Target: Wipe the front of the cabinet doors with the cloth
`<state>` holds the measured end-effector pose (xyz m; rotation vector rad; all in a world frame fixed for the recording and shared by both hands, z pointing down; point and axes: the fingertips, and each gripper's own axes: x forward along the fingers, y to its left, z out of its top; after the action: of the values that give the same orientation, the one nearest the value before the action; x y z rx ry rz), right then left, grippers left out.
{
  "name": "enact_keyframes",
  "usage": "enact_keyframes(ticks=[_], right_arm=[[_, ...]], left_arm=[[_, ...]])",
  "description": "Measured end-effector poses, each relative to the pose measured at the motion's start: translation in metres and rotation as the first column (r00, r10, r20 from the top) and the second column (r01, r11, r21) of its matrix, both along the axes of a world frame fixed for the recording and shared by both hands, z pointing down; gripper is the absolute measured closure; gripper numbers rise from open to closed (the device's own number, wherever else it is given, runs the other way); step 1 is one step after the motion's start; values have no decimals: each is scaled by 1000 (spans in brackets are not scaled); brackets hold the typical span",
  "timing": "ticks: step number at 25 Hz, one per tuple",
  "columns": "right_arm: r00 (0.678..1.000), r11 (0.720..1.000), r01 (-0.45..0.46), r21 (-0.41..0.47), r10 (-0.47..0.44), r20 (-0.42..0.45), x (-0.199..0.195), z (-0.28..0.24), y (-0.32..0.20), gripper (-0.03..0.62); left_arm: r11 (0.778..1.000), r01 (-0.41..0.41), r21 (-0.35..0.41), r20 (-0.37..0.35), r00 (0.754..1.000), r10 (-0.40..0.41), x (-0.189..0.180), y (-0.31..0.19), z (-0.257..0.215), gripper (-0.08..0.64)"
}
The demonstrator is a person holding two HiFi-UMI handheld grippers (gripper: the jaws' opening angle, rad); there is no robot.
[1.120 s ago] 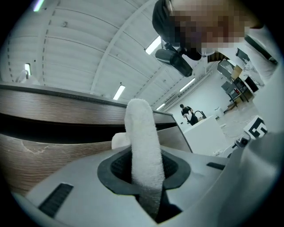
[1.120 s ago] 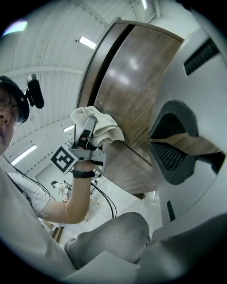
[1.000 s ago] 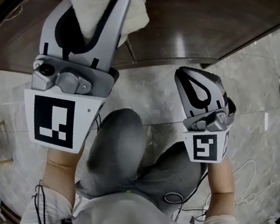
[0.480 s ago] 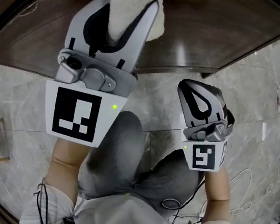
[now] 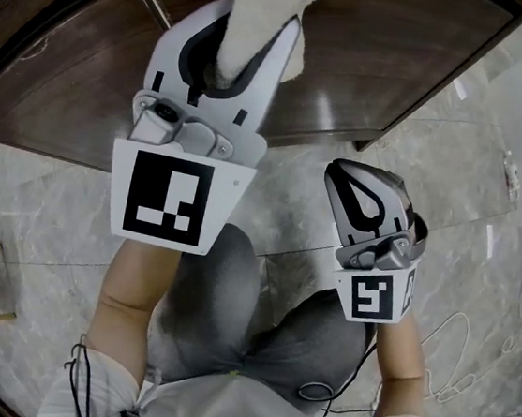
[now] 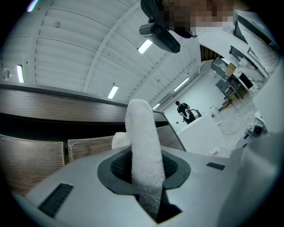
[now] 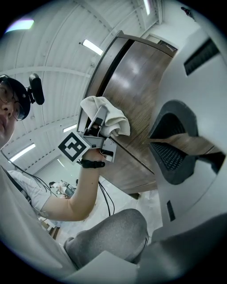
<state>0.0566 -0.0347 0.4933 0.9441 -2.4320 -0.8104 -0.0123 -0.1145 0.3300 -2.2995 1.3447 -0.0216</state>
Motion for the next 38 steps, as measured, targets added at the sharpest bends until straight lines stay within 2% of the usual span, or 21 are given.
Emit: enact_keyframes(ticks=[4, 10, 18, 38], right_arm=[[1000, 1000, -6, 1, 6, 7, 7, 0, 2, 541], [999, 999, -41, 2, 41, 15, 36, -1, -1, 541], [994, 994, -106, 0, 106, 20, 78, -3, 0, 541], [971, 973, -228, -21, 229, 67, 166, -7, 12, 541]], left_arm=[[1000, -11, 5, 14, 1000, 11, 16, -4, 1, 456], [999, -46, 13, 13, 999, 46, 55, -15, 2, 456], [995, -91, 39, 50, 995, 89, 115, -28, 4, 456], [978, -186, -98, -13, 983, 185, 234, -66, 17, 456]])
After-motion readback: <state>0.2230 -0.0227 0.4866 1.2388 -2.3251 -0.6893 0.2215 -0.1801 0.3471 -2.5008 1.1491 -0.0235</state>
